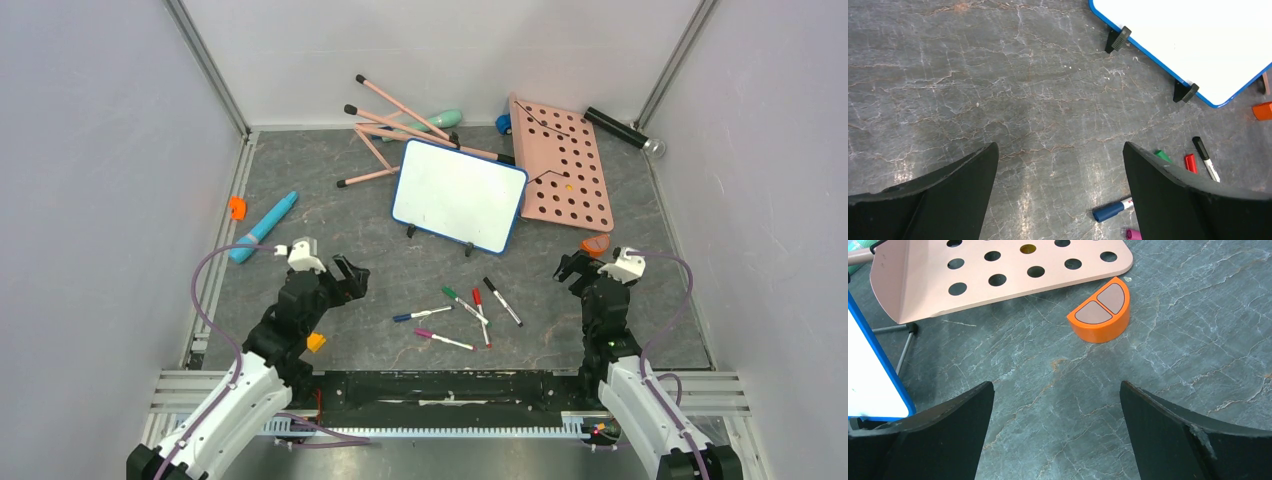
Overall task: Write a sentence on the whiteboard
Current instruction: Move the whiteboard marker to the center of the board.
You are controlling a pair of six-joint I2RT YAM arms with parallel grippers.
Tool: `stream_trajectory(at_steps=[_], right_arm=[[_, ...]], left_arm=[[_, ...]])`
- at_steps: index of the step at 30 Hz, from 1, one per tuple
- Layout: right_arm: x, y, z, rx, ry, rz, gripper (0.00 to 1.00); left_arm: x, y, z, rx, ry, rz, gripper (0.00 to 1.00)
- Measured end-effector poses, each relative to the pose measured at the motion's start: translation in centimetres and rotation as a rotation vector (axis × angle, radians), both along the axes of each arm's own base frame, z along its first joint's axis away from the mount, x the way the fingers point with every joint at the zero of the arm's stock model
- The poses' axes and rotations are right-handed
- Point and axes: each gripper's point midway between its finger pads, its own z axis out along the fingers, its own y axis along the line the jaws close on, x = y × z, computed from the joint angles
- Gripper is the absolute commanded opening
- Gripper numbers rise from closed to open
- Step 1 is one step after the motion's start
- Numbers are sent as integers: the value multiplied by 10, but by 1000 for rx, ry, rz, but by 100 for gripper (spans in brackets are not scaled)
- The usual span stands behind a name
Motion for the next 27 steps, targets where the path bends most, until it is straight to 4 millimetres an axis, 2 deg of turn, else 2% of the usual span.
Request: stream_trajectory(at_steps=[12,19,27], right_arm=[[0,0,3,3,-12,0,98],[1,0,7,15,-32,-8,98],[-2,-11,8,5,-34,-71,98]], left_arm=[[-1,-9,-6,-5,27,-48,100],[-1,-12,-4,-16,18,-61,100],[-2,-15,0,-28,6,-76,100]])
